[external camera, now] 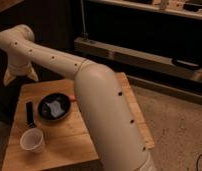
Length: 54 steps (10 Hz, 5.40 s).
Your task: Place the eraser in the ceramic cup
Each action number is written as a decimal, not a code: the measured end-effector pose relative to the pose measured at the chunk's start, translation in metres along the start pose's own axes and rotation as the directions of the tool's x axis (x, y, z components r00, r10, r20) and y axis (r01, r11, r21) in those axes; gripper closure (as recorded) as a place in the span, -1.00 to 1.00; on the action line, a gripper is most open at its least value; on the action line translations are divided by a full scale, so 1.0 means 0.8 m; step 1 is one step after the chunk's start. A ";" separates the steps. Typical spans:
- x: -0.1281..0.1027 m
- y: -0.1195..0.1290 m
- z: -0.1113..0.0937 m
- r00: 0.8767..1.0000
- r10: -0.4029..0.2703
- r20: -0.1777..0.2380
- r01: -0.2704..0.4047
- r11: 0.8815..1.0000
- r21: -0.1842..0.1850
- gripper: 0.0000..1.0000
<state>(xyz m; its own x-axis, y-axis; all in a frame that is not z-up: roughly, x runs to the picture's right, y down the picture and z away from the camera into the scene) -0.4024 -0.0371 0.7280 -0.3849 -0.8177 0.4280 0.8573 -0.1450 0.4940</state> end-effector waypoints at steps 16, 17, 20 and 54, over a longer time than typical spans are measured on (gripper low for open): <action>-0.039 -0.022 0.148 0.987 -0.012 0.158 0.006 0.999 0.040 -0.60; -0.040 -0.019 0.160 0.986 0.006 0.165 -0.010 1.000 0.022 -0.60; -0.035 -0.012 0.185 0.982 0.056 0.179 -0.053 0.998 -0.017 -0.60; -0.112 0.086 -0.144 0.911 0.250 -0.327 -0.011 0.810 0.587 1.00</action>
<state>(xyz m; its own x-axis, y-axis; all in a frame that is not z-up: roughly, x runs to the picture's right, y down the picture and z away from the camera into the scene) -0.2693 -0.0377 0.6367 -0.0251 -0.9637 0.2659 0.4977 0.2187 0.8393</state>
